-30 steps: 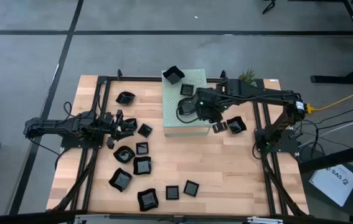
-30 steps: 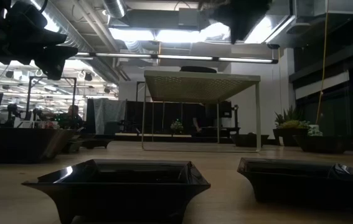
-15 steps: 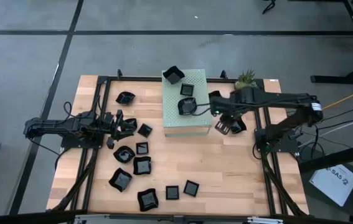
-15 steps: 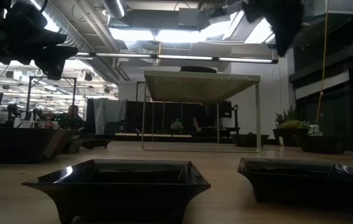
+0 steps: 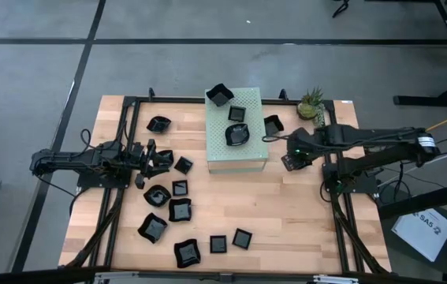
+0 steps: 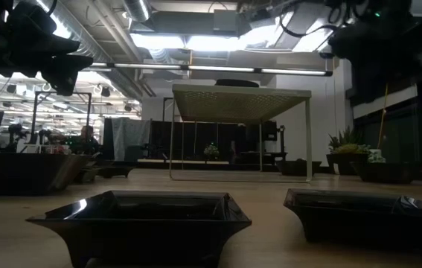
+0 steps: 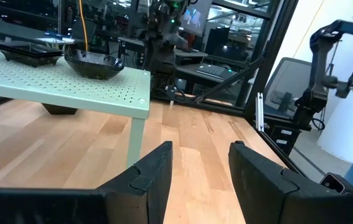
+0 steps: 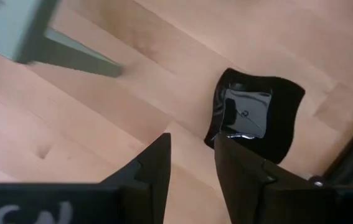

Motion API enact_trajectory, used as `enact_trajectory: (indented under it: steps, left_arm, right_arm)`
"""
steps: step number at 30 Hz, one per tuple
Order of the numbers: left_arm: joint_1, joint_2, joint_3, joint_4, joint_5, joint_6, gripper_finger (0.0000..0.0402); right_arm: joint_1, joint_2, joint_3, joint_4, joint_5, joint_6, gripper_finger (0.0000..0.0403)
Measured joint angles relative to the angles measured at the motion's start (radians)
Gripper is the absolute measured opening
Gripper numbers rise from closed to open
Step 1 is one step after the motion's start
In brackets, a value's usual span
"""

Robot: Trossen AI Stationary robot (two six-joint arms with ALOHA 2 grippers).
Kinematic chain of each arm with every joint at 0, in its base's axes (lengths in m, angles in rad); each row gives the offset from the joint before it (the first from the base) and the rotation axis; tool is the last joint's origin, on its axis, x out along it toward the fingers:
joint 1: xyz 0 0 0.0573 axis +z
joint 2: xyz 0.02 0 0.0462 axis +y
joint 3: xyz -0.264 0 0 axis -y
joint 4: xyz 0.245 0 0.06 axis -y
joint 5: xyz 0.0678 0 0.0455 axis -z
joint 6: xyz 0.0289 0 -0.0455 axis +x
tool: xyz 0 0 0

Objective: Pick & Place Mini shaped plates
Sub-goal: Stack the black distorted square plate on top of the black distorted square plates on the shelf

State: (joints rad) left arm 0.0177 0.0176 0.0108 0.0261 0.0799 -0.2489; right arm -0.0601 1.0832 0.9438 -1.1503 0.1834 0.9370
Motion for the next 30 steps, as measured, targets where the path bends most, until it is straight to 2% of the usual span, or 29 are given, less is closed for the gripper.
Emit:
enact_trajectory:
  steps: [7, 12, 20, 30]
  left_arm:
    - [0.000, 0.000, 0.000, 0.000, 0.000, 0.000, 0.0152]
    - [0.000, 0.000, 0.000, 0.000, 0.000, 0.000, 0.0152]
    - [0.000, 0.000, 0.000, 0.000, 0.000, 0.000, 0.0152]
    - [0.000, 0.000, 0.000, 0.000, 0.000, 0.000, 0.0152]
  right_arm:
    - [0.000, -0.170, -0.210, 0.120, 0.006, 0.040, 0.0123]
    - [0.032, -0.236, -0.288, 0.186, 0.007, 0.054, 0.0122]
    - [0.086, -0.235, -0.328, 0.241, 0.032, 0.047, 0.0122]
    - [0.170, -0.170, -0.327, 0.266, 0.061, 0.059, 0.0122]
